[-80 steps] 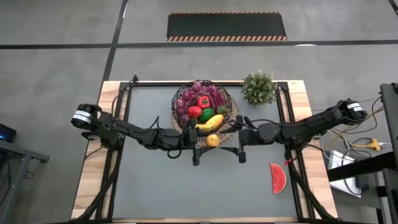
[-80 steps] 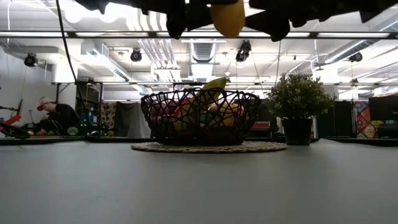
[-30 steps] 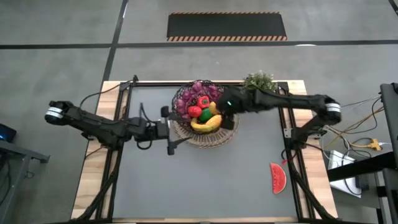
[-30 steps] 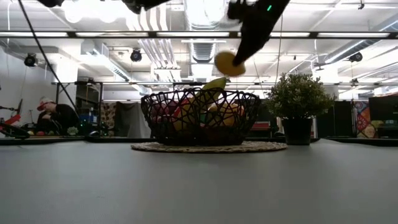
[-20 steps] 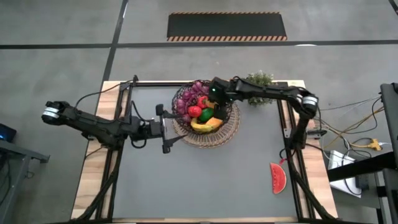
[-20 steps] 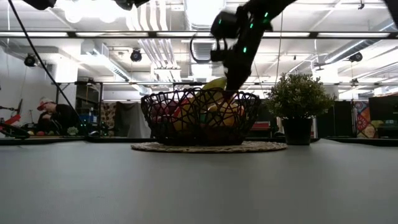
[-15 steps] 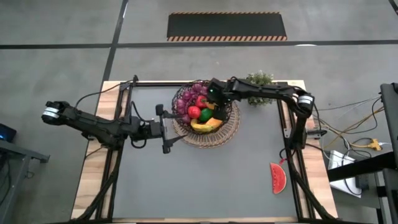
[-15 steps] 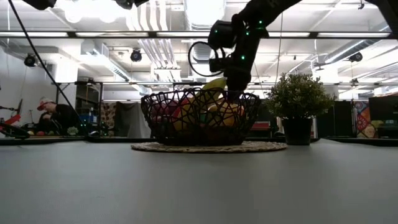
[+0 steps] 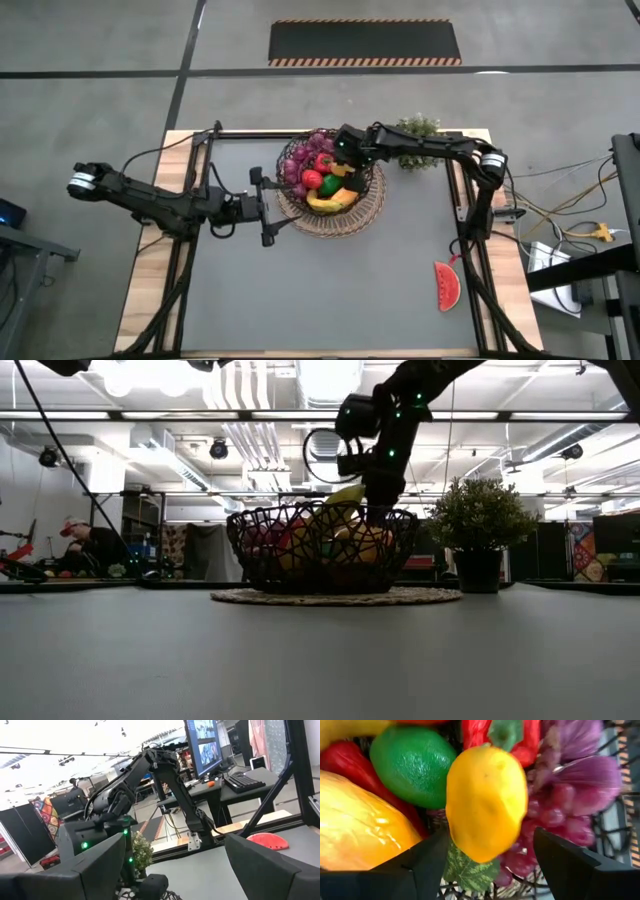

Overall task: Build produce basket
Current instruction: Put the sliced watermelon into the basket

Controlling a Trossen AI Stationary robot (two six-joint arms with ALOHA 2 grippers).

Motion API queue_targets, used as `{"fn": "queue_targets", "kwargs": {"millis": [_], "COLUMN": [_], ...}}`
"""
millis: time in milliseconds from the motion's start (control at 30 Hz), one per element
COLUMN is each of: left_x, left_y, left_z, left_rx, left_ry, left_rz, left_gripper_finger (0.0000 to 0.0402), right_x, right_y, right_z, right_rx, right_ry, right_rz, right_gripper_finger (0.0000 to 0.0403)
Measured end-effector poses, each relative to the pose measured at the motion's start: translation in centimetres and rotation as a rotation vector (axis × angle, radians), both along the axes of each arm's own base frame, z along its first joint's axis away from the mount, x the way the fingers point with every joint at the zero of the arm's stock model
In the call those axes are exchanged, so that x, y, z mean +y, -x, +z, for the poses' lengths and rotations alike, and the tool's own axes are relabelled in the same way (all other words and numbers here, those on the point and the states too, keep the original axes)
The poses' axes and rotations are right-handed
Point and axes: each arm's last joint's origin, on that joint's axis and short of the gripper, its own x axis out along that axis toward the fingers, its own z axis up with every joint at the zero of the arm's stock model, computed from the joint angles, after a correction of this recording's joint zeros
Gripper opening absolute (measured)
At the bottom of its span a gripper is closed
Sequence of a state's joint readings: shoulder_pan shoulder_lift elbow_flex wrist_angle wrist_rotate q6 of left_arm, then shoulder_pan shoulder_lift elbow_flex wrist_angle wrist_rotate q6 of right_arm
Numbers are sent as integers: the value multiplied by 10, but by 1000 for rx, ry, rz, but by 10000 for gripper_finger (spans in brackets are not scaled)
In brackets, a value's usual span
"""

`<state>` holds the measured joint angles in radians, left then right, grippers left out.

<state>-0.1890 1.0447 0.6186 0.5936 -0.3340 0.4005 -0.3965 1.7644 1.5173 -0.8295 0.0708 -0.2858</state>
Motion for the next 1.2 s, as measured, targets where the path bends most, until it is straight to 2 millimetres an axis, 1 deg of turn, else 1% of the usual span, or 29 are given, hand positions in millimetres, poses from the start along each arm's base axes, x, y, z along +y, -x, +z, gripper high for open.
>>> {"fn": "queue_targets", "kwargs": {"millis": [67, 200, 267, 367, 467, 567, 633, 733, 833, 933, 1067, 1200], "left_x": [0, 0, 0, 0, 0, 0, 0, 0, 0, 0, 0, 0], "left_y": [0, 0, 0, 0, 0, 0, 0, 0, 0, 0, 0, 0], "left_z": [0, 0, 0, 0, 0, 0, 0, -1, -1, -1, -2, -3], "left_rx": [-1, -1, 0, -1, 0, 0, 1, 2, 2, 3, 9, 12], "left_ry": [0, 0, 0, 0, 0, 0, 0, 0, 0, -1, -2, -2], "left_rz": [0, 0, 0, 0, 0, 0, 0, 0, 0, 0, 0, 0], "left_gripper_finger": [323, 322, 322, 322, 322, 322, 322, 322, 322, 322, 322, 322], "right_x": [1, 5, 8, 20, 39, 63, 83, 117, 151, 182, 219, 249], "right_y": [2, 10, 16, 28, 41, 52, 58, 62, 67, 74, 90, 113], "right_z": [7, 22, 34, 53, 71, 87, 94, 97, 93, 80, 53, 21], "right_rx": [-21, -54, -90, -131, -160, -189, -191, -175, -134, -51, 95, 257], "right_ry": [4, -4, -16, -59, -128, -254, -331, -406, -462, -497, -512, -514], "right_rz": [-11, -56, -107, -207, -318, -412, -442, -459, -489, -561, -681, -794], "right_gripper_finger": [278, 282, 282, 280, 272, 263, 258, 253, 252, 255, 258, 258]}}
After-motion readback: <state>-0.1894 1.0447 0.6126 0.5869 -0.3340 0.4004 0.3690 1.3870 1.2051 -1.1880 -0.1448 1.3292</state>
